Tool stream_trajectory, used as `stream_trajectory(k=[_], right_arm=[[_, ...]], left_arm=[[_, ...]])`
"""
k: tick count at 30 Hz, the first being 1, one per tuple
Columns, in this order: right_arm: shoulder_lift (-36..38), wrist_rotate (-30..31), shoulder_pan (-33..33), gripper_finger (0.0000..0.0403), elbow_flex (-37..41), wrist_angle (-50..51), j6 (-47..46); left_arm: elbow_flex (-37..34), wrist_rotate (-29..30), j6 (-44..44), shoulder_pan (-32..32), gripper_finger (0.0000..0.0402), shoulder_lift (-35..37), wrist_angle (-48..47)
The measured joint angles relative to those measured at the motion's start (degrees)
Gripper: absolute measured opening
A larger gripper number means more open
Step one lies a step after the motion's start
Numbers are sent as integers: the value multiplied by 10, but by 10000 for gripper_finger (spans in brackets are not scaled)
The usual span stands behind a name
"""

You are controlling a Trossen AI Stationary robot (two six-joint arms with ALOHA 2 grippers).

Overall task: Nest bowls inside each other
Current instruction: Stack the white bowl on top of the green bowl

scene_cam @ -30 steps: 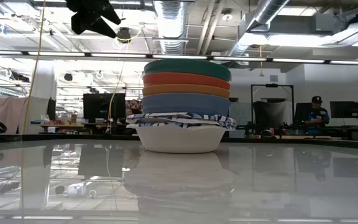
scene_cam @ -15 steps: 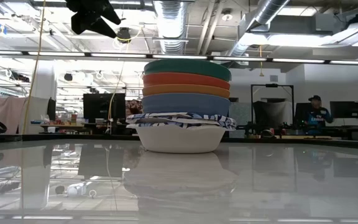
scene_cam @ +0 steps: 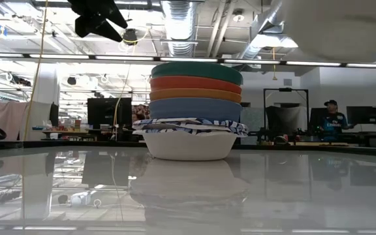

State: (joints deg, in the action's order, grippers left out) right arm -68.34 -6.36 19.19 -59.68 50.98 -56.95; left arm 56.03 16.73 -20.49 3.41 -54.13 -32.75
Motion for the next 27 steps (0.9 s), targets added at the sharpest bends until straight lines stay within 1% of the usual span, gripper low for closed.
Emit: stream_trajectory(k=[2,5,8,12,16,19,24,27], right_arm=[[3,9,-51,8,-30,0,26],[-15,13,-121,8,-79,-1,99],[-51,13,-182,8,-137,-1,168],[-117,11,-233,8,-219,2,241],[-189,2,-255,9,-292,27,307],[-239,-9,-258,9,-335,52,356],[-304,-39,-260,10,-379,60,416],[-327,-42,-263,11,-392,87,431]], left_arm=[[0,0,4,7,233,0,-1],[0,0,11,17,233,0,-8],[0,-3,12,27,233,0,-17],[0,-16,12,36,233,0,-27],[0,-16,12,39,233,0,-27],[0,-16,12,40,233,0,-29],[0,-16,14,39,233,0,-30],[0,-15,14,39,233,0,-30]])
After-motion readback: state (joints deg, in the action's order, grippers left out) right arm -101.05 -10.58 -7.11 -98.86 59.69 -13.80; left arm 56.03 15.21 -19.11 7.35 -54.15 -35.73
